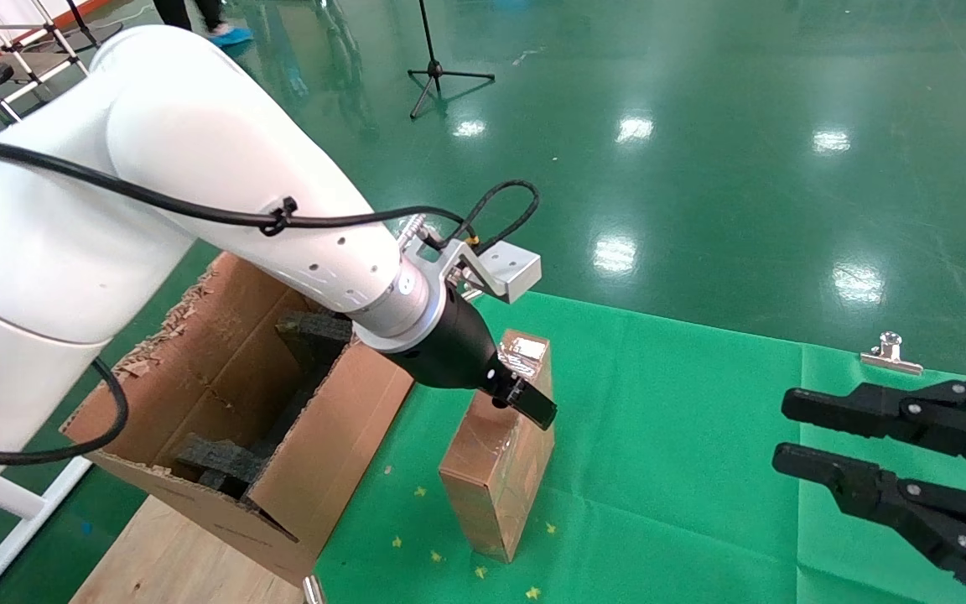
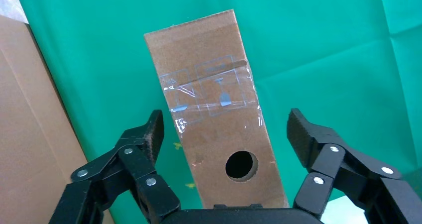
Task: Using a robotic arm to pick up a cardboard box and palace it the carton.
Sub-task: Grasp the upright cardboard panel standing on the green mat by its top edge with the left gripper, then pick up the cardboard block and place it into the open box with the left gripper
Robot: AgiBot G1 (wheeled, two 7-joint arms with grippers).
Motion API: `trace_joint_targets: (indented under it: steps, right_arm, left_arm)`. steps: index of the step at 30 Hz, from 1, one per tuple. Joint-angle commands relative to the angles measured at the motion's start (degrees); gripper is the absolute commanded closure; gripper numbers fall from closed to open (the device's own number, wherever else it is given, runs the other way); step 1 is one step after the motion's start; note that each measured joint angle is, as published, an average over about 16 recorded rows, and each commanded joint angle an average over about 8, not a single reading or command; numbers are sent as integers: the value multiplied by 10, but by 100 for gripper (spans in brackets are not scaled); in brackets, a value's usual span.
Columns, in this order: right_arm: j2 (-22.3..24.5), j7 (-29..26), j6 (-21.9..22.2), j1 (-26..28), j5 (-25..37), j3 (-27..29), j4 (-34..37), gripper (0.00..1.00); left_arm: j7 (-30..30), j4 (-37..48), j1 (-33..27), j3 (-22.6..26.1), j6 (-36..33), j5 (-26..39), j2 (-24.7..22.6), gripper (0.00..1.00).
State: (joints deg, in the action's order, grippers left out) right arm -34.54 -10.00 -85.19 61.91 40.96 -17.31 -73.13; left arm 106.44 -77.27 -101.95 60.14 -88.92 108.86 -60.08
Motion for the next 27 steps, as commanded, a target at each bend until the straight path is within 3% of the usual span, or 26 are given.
trace_joint_targets:
  steps: [1,17,21,27]
  right_arm:
    - [0,0,0,0,0,0,0,0]
    - [0,0,0,0,0,0,0,0]
    - [0,0,0,0,0,0,0,0]
    - [0,0,0,0,0,0,0,0]
  left_arm:
    - [0,0,0,-1,0,0,0,100]
    - [-18,7,-7,-2,6,0,8,100]
    - [-73,8,-19,-8,11,-17,40,100]
    - [-217,18,-58,-44,5,-90,132,100]
